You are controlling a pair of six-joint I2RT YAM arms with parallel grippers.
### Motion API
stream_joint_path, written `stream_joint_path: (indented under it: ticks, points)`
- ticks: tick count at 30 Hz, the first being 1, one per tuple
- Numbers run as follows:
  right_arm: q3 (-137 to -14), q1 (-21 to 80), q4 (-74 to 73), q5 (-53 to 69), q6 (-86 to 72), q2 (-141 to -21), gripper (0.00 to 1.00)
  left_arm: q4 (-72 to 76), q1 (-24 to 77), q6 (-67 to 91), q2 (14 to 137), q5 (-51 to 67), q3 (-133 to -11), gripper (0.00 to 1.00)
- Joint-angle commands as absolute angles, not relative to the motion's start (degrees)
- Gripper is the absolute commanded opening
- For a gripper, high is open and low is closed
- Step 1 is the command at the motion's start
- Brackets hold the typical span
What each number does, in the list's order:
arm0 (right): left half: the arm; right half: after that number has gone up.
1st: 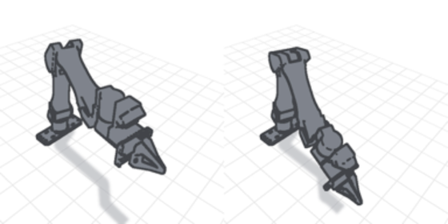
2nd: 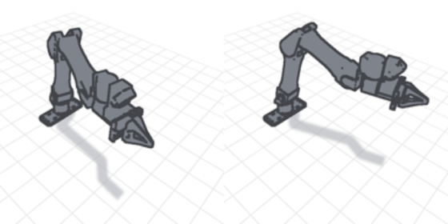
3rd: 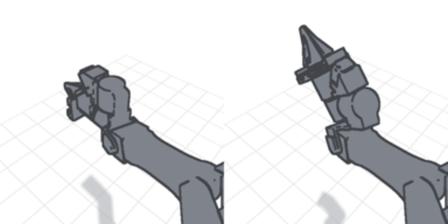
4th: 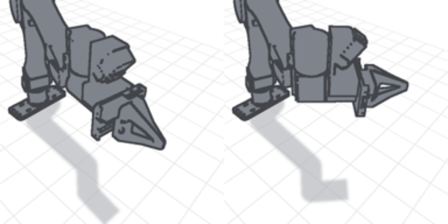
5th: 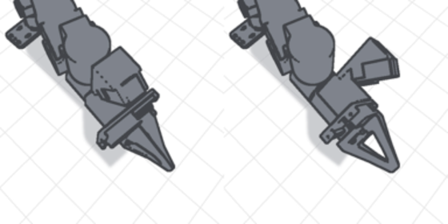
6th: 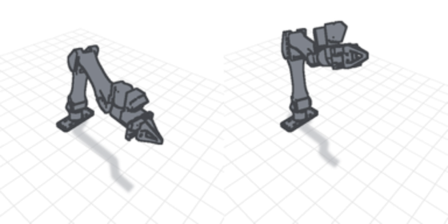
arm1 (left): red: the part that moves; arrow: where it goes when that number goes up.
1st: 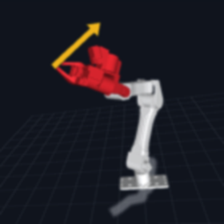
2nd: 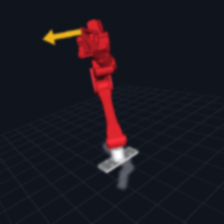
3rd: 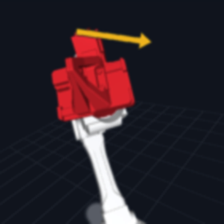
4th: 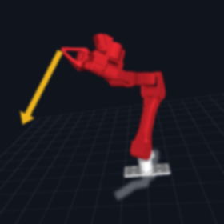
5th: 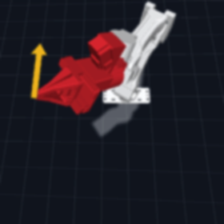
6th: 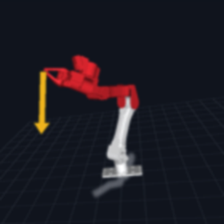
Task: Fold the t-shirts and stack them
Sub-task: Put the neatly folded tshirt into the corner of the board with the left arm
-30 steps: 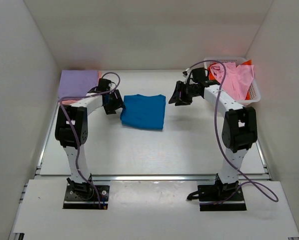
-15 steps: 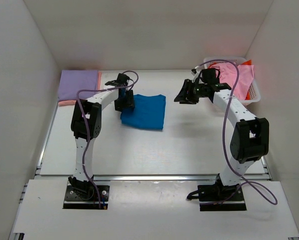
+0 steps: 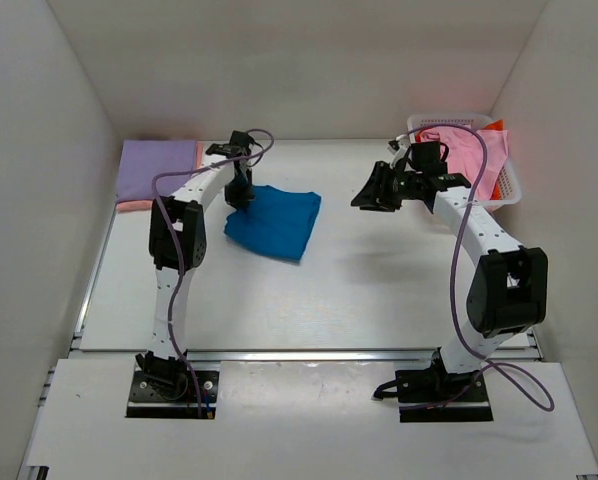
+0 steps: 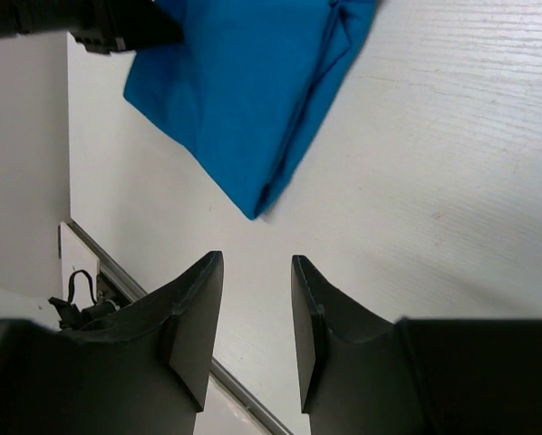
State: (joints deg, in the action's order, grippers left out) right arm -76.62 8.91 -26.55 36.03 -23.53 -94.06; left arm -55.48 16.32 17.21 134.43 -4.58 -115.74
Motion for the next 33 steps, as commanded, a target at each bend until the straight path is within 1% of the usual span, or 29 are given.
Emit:
stream_joint_path:
  ticks: [1, 4, 8, 12, 13, 19, 26, 29, 33]
  points:
    - [-76.55, 8.70, -24.34, 38.14, -23.64, -90.88, 0.33, -60.46, 12.22, 13.45, 132.10, -12.82, -124.78, 0.00]
    - [-76.38, 9.05, -23.91, 38.49, -24.26, -90.35, 0.32, -60.30, 10.72, 11.78, 132.54, -14.85, -130.42, 0.00]
    - [-76.20, 10.37, -22.86, 38.85, -25.57, -90.44, 0.32, -58.28, 10.99, 6.70, 132.63, -21.95, -136.57, 0.00]
    - [-75.33, 12.04, -21.88, 40.16, -26.45, -91.14, 0.31, -55.56, 9.32, 4.58, 133.42, -22.76, -141.50, 0.00]
    - [-74.45, 12.65, -21.54, 40.34, -26.89, -91.14, 0.32, -54.85, 8.53, 4.22, 133.16, -23.37, -141.68, 0.00]
    - [-72.43, 14.06, -19.60, 41.83, -27.86, -92.46, 0.30, -50.98, 3.35, 3.78, 131.84, -22.85, -141.50, 0.00]
    - [-71.98, 13.71, -17.93, 42.53, -28.56, -94.39, 0.29, -49.22, 0.00, 3.16, 131.14, -21.45, -142.47, 0.00]
    - [-72.24, 15.11, -17.31, 42.89, -29.27, -95.97, 0.28, -47.73, -2.98, 3.25, 130.26, -20.48, -142.38, 0.00]
    - [-73.56, 16.08, -17.05, 42.89, -29.35, -97.90, 0.28, -45.88, -3.25, 2.55, 128.94, -20.92, -143.00, 0.00]
